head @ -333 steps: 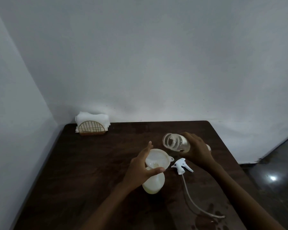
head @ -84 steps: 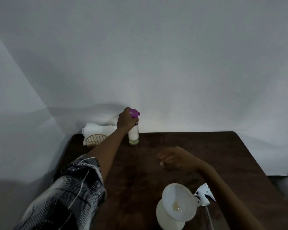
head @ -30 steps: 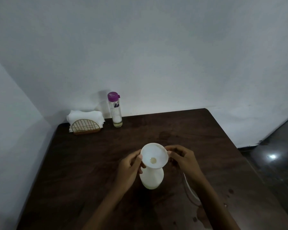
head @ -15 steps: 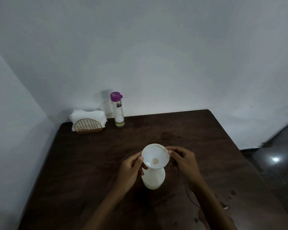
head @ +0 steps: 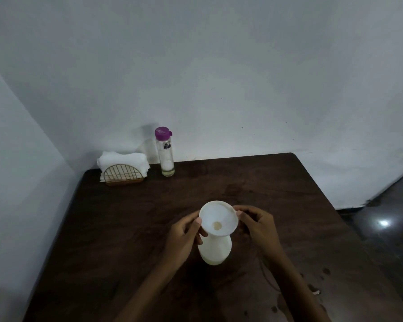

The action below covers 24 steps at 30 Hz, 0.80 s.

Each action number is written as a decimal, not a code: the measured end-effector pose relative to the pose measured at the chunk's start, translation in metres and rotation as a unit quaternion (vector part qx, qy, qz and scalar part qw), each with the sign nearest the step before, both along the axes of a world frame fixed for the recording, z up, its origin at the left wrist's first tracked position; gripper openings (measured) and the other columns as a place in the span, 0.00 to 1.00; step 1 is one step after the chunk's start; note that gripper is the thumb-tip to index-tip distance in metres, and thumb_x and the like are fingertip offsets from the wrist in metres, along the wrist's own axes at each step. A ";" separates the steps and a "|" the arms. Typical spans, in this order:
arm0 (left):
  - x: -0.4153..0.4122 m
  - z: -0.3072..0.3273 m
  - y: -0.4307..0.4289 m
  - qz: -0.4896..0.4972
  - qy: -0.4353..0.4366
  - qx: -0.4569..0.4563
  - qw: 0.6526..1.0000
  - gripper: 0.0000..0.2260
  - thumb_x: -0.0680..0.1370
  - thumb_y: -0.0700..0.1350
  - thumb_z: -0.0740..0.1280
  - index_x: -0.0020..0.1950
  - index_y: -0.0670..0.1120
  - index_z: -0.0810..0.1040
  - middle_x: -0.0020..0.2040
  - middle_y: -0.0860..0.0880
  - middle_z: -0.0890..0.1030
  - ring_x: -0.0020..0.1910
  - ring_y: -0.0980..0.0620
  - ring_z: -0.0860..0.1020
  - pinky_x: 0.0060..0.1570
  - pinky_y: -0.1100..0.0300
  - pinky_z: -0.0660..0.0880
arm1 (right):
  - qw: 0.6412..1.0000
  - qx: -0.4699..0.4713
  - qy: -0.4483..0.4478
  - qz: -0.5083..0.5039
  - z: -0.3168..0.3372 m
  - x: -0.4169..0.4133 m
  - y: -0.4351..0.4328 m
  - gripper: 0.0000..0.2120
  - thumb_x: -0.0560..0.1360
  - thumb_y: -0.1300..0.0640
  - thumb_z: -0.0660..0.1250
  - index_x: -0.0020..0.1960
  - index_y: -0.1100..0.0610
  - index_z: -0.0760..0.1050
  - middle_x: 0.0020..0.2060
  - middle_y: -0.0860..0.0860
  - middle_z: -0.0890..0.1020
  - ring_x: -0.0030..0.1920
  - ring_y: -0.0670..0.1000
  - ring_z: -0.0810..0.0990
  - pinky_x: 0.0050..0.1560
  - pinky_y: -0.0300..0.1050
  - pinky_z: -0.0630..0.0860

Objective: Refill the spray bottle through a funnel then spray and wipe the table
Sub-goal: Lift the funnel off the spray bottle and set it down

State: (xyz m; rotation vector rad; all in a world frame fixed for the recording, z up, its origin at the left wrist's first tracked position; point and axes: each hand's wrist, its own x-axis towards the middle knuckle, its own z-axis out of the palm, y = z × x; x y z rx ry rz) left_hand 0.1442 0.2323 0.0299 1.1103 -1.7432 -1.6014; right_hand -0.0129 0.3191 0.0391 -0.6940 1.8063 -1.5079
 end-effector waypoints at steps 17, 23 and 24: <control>-0.004 0.031 -0.016 -0.027 0.007 -0.007 1.000 0.09 0.79 0.42 0.61 0.57 0.51 0.74 0.39 0.52 0.81 0.26 0.62 0.76 0.31 0.71 0.73 | 1.000 -0.021 -0.003 0.007 0.026 -0.011 -0.009 0.10 0.75 0.66 0.63 0.45 0.57 0.82 0.40 0.53 0.85 0.37 0.51 0.80 0.36 0.44 0.77; -0.010 0.052 -0.064 -0.036 -0.053 -0.120 0.991 0.14 0.79 0.47 0.62 0.64 0.56 0.70 0.44 0.56 0.80 0.32 0.60 0.78 0.37 0.70 0.73 | 0.993 -0.072 0.064 0.066 0.055 -0.028 -0.048 0.12 0.74 0.69 0.63 0.49 0.57 0.81 0.42 0.50 0.84 0.39 0.45 0.80 0.38 0.37 0.77; -0.013 0.050 -0.075 -0.029 -0.065 -0.147 0.987 0.14 0.79 0.47 0.62 0.65 0.55 0.71 0.43 0.55 0.80 0.34 0.59 0.79 0.39 0.71 0.73 | 0.990 -0.068 0.101 0.072 0.055 -0.032 -0.060 0.12 0.73 0.70 0.64 0.48 0.56 0.81 0.40 0.49 0.84 0.38 0.42 0.80 0.37 0.34 0.76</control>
